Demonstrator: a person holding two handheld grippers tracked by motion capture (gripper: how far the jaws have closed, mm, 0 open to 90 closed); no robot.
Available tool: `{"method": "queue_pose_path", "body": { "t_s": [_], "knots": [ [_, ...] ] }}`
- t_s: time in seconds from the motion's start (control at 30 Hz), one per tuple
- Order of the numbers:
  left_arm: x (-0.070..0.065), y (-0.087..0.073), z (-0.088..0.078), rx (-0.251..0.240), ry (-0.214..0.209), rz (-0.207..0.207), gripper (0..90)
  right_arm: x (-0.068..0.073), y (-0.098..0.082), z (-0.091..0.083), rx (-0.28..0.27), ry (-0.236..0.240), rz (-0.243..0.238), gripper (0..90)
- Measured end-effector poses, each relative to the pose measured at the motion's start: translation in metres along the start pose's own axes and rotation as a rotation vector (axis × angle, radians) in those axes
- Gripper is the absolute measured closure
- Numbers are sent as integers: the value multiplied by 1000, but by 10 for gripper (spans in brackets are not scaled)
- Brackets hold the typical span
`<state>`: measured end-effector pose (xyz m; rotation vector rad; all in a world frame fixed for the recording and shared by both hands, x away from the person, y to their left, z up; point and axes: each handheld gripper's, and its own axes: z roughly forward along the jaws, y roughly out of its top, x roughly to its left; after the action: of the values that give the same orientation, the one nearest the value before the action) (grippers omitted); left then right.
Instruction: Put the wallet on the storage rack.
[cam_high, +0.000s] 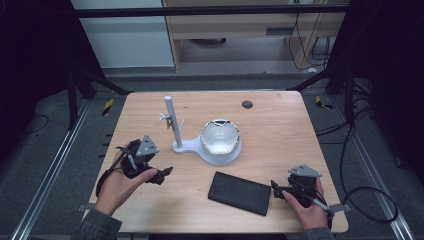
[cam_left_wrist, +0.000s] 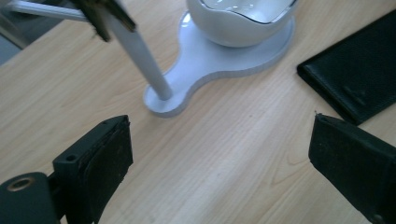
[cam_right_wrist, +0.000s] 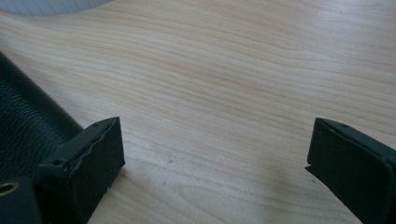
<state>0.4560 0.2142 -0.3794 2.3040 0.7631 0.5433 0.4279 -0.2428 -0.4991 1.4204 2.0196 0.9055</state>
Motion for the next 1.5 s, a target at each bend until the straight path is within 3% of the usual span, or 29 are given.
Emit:
{"method": "queue_pose_path", "body": {
  "t_s": [0.13,0.17,0.27,0.4,0.5,0.6,0.73,0.8,1.0,1.03,1.17,1.5],
  "knots": [
    [-15,-4,12,-13,-35,2,83,0,-2,-7,-12,19,-13,41],
    [-24,-7,23,1,-60,20,89,-1,-3,-11,-26,25,-20,54],
    [-31,-11,32,11,-73,16,105,-1,-3,-13,-36,29,-9,71],
    [-44,-19,49,14,-111,-3,153,-3,-2,-17,-57,25,-21,165],
    [-51,-20,52,19,-135,11,251,-3,-2,-18,-64,27,-23,207],
    [-64,-21,56,28,-158,49,415,-5,-2,-19,-68,25,-30,273],
    [-72,-20,58,30,-200,53,613,-5,-2,-18,-70,25,-37,315],
    [-75,-20,60,49,-233,59,673,-4,-2,-18,-66,26,-43,319],
    [-82,-20,70,106,-260,77,811,-5,-2,-17,-58,28,-46,320],
    [-86,-18,75,131,-277,98,836,-5,-2,-17,-57,26,-49,319],
    [-92,-16,84,167,-291,116,890,-5,-2,-16,-50,27,-49,315],
    [-96,-11,94,204,-296,145,899,-5,-2,-16,-51,30,-51,308]
  ]
}}
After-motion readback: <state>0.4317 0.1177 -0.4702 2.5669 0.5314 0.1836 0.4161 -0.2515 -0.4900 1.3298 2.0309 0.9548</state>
